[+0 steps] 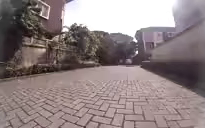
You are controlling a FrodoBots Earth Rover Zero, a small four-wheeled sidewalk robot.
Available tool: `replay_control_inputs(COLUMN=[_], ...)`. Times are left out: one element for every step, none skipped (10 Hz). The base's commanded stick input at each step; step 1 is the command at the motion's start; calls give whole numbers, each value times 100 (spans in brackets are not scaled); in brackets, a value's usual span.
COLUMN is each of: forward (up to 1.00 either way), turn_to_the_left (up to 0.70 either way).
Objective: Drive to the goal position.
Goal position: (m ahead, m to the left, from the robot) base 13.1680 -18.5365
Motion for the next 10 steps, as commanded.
replay_control_inputs(forward=[69, 69, 69, 69, 69, 69, 69, 69, 69, 69], turn_to_the_left=[3, 3, 3, 3, 3, 0, -25, -35, -34, -23])
